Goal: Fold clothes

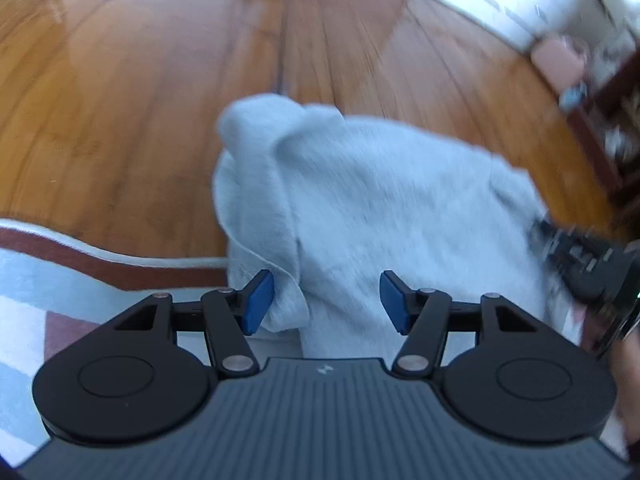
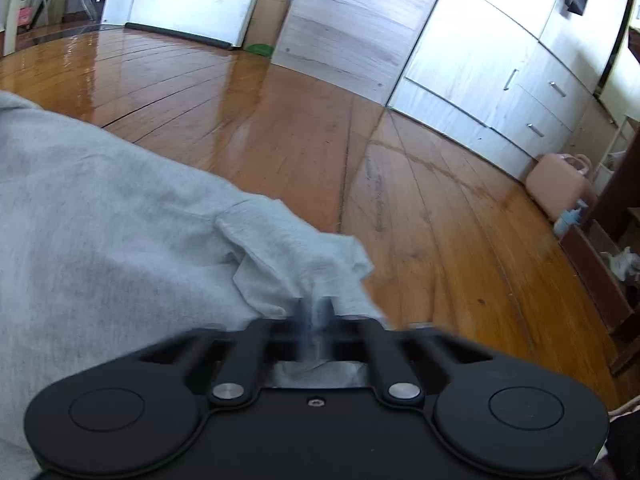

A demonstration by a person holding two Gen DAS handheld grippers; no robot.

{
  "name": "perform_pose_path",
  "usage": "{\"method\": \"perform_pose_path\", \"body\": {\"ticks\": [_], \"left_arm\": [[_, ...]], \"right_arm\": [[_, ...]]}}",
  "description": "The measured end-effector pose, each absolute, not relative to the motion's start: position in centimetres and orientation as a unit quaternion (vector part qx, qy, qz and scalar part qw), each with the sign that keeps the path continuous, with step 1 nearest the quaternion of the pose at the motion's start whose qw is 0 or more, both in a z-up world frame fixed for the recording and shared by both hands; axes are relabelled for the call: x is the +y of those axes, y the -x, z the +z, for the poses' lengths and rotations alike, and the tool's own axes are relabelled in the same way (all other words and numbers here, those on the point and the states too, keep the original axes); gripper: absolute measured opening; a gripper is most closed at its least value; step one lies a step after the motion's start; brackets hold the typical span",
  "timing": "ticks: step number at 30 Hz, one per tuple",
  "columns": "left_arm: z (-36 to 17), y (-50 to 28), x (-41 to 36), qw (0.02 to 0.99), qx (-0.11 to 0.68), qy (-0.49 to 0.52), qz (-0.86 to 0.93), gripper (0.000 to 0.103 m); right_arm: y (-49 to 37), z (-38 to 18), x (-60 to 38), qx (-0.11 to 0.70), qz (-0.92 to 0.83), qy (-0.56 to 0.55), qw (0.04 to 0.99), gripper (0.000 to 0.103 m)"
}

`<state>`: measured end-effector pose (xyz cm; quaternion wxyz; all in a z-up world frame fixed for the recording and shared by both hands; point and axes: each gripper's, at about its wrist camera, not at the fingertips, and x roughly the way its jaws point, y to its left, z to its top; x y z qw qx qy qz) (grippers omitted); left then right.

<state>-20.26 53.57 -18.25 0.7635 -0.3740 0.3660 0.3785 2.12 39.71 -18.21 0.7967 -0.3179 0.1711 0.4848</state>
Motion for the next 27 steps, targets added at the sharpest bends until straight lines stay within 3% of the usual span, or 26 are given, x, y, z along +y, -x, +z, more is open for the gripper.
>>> {"method": "perform_pose_path", "body": {"ticks": [4,9,11,21,22,24,25,27], "left_arm": [[-18.2,20.7,53.0,0.759,0.376,0.353,0.398,0.061],[-17.4,21.6,53.1,0.781,0.323,0.375,0.381,0.063],[-17.2,20.7,52.5,0.794,0.33,0.362,0.359,0.076],[-18.3,15.3,51.2,0.81,0.399,0.24,0.356,0.083],[-18.6,15.3,51.6,0.806,0.395,0.238,0.371,0.081],[-18.8,15.7,52.3,0.811,0.373,0.261,0.366,0.035],[-18.8,16.0,52.8,0.814,0.365,0.28,0.356,0.005],[-18.4,16.8,53.1,0.814,0.348,0.297,0.357,0.004]], "right_arm": [[-3.4,-13.5,37.7,0.081,0.418,0.263,0.866,0.002],[-7.4,-9.5,35.1,0.051,0.327,0.178,0.927,0.002],[-8.7,-10.0,34.6,0.065,0.312,0.178,0.931,0.002],[-15.2,-14.4,32.4,0.224,0.284,0.113,0.925,0.003],[-15.5,-14.6,32.2,0.234,0.285,0.105,0.923,0.003],[-16.2,-15.0,32.0,0.258,0.3,0.082,0.915,0.003],[-16.5,-15.2,31.9,0.27,0.311,0.068,0.909,0.003],[-17.0,-15.7,31.7,0.295,0.329,0.043,0.896,0.004]]}}
